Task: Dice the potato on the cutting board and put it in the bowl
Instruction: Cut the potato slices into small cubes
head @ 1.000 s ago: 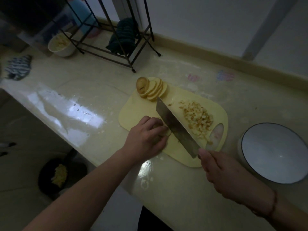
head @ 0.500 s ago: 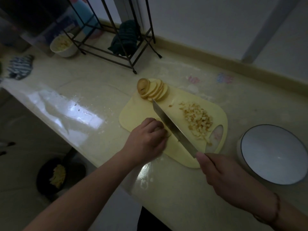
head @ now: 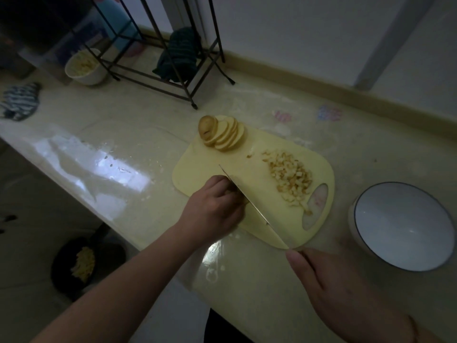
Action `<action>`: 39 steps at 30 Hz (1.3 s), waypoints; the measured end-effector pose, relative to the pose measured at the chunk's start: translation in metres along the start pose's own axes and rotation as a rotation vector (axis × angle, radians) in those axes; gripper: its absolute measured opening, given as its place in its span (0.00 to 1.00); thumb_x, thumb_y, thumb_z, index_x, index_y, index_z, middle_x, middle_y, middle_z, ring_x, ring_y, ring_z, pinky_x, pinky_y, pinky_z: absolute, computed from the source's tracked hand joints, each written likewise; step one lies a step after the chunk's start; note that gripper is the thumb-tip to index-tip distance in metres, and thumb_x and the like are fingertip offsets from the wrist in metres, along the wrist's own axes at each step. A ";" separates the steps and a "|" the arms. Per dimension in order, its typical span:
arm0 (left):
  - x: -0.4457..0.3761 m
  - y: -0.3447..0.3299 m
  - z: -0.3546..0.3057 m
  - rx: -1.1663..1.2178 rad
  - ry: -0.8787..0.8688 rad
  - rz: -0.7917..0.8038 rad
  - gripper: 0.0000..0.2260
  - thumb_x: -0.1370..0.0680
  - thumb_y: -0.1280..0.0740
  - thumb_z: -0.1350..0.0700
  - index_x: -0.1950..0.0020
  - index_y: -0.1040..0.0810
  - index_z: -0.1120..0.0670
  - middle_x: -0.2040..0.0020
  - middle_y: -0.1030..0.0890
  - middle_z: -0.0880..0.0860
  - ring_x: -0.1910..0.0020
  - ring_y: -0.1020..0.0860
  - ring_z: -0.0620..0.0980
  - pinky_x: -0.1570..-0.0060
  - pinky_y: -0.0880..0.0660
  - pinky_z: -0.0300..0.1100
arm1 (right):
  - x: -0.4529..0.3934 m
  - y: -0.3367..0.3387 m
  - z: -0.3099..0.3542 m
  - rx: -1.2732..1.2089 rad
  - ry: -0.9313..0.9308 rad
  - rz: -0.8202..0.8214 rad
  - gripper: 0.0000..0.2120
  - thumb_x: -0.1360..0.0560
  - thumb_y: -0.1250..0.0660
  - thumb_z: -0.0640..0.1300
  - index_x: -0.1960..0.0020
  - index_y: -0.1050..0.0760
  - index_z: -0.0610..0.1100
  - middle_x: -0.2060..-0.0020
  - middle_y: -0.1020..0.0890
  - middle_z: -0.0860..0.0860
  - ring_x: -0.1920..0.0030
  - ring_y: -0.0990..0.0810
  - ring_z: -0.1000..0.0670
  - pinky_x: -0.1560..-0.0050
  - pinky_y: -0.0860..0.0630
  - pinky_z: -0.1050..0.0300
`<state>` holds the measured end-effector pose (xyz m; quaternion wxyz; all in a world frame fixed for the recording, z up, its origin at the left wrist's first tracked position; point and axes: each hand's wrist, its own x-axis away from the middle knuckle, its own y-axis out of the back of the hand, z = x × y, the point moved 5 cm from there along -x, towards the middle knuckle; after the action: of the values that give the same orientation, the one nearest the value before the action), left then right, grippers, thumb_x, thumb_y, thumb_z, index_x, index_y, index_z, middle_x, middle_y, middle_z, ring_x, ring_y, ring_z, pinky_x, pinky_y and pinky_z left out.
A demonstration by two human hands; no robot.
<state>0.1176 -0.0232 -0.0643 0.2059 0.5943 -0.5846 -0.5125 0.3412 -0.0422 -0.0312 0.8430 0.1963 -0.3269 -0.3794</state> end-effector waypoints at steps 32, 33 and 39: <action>0.007 0.000 -0.001 -0.020 -0.023 -0.006 0.07 0.22 0.31 0.59 0.51 0.16 0.62 0.56 0.21 0.58 0.51 0.21 0.59 0.56 0.22 0.50 | -0.038 0.005 0.007 -0.031 -0.009 0.051 0.29 0.26 0.56 0.67 0.66 0.31 0.45 0.73 0.27 0.49 0.73 0.29 0.54 0.66 0.29 0.52; 0.007 0.000 -0.001 -0.023 -0.015 -0.004 0.07 0.22 0.30 0.59 0.51 0.16 0.62 0.56 0.21 0.58 0.51 0.22 0.59 0.56 0.23 0.50 | -0.039 0.004 0.005 -0.065 -0.040 0.070 0.29 0.27 0.56 0.67 0.66 0.32 0.45 0.74 0.28 0.50 0.76 0.30 0.55 0.71 0.31 0.56; 0.007 0.000 0.000 0.010 0.041 -0.006 0.06 0.22 0.29 0.59 0.54 0.16 0.62 0.56 0.21 0.58 0.53 0.22 0.57 0.57 0.24 0.51 | -0.044 0.009 0.002 -0.178 -0.101 0.161 0.27 0.23 0.52 0.65 0.64 0.33 0.43 0.75 0.33 0.52 0.81 0.36 0.57 0.78 0.39 0.66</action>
<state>0.1162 -0.0291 -0.0668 0.2136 0.6074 -0.5811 -0.4979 0.3227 -0.0029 -0.0423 0.8674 0.0747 -0.3486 -0.3472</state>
